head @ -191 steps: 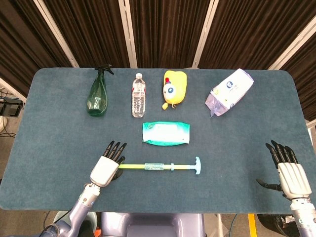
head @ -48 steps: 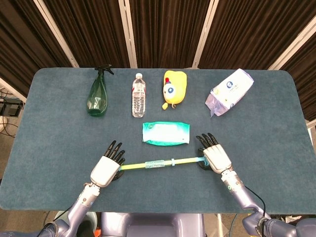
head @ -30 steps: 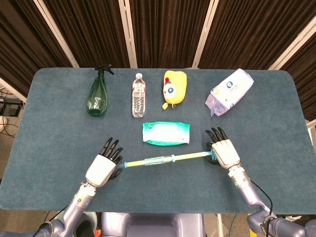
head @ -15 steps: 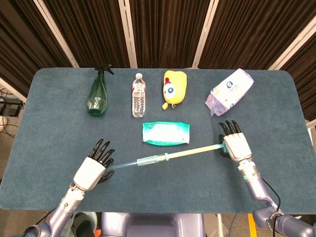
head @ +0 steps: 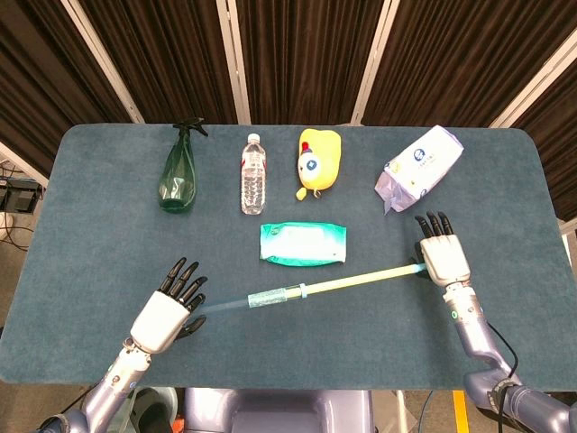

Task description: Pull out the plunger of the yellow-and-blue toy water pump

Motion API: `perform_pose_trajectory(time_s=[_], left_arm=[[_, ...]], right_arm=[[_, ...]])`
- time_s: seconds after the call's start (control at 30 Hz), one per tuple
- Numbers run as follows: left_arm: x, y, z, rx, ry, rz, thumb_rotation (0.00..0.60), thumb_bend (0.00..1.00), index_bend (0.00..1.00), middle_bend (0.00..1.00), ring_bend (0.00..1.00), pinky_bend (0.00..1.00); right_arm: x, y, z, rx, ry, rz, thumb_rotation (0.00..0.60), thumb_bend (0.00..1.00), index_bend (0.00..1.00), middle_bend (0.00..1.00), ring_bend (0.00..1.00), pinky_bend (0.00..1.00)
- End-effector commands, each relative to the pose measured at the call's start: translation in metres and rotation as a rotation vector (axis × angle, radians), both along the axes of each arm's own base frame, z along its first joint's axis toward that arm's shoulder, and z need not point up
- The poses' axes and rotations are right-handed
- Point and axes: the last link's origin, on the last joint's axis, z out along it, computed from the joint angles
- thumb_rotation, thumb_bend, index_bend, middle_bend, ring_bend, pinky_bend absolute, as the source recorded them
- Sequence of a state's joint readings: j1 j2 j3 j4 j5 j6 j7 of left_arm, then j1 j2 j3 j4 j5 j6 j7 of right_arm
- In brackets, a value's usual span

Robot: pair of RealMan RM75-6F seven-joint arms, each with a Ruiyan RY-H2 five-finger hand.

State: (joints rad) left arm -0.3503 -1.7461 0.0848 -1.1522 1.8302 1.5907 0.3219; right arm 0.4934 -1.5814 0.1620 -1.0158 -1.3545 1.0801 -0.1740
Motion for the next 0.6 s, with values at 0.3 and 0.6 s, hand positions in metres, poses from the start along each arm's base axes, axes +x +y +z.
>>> perform_pose_trajectory(time_s=[0.3,0.6], left_arm=[[-0.001,-0.002,-0.002,-0.008,0.001,0.003,0.600,0.45,0.68,0.26,0.05,0.00],[0.003,0.005,-0.013,-0.035,-0.010,0.008,0.600,0.28,0.19,0.22,0.05,0.00]], right_arm=[[-0.006,-0.011,0.008,-0.026,-0.001,-0.034,0.600,0.51,0.91,0.14,0.00,0.00],[-0.008,-0.003,0.010,-0.032,0.002,-0.021,0.600,0.49,0.81,0.10,0.00,0.00]])
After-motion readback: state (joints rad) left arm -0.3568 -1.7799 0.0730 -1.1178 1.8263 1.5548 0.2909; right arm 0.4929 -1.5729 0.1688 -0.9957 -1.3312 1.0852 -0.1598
